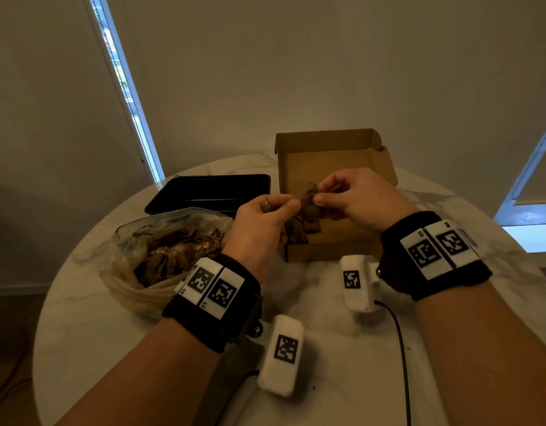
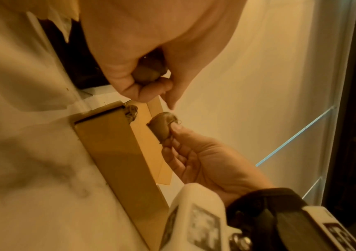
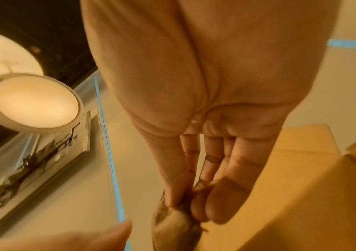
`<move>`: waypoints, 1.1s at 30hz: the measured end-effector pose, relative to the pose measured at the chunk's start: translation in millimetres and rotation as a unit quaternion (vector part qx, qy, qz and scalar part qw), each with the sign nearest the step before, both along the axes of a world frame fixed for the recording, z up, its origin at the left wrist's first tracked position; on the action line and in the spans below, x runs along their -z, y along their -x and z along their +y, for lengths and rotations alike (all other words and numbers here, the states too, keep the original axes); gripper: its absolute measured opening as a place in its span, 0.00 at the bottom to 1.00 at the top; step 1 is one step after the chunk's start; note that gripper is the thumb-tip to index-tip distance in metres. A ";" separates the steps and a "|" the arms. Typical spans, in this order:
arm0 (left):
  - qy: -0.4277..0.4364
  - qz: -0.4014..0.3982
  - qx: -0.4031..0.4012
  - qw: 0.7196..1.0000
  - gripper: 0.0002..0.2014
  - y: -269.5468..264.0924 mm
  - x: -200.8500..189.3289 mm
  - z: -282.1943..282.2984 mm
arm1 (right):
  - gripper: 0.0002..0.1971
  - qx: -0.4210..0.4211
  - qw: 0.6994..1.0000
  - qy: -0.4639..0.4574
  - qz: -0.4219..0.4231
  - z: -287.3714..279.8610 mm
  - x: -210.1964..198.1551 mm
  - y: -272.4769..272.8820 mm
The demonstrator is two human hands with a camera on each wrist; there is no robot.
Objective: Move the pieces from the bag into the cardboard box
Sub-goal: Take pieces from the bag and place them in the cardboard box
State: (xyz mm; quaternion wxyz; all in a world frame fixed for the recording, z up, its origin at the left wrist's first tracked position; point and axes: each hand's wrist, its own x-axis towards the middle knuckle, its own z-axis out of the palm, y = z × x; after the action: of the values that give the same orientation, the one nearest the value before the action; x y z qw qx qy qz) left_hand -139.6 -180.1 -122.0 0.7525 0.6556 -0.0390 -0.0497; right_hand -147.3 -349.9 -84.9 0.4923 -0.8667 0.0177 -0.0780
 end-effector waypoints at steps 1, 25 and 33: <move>-0.014 0.005 0.002 1.000 0.08 -1.1 2.2 -0.3 | 0.04 0.013 1.000 0.010 0.015 -0.6 1.2 -3.4; -0.131 0.064 0.031 0.989 0.19 -10.0 15.0 -1.3 | 0.15 0.056 0.947 0.263 0.179 17.7 5.5 -57.7; -0.104 0.059 0.024 0.993 0.17 -9.9 13.9 -1.2 | 0.16 0.028 0.954 0.215 0.206 10.2 2.7 -54.0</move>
State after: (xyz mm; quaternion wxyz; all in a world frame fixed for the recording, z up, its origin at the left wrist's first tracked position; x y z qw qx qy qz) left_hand -129.7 -181.3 -135.9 0.6799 0.7249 -0.0051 -0.1104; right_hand -93.3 -339.7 -87.6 0.2774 -0.9486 0.1254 0.0863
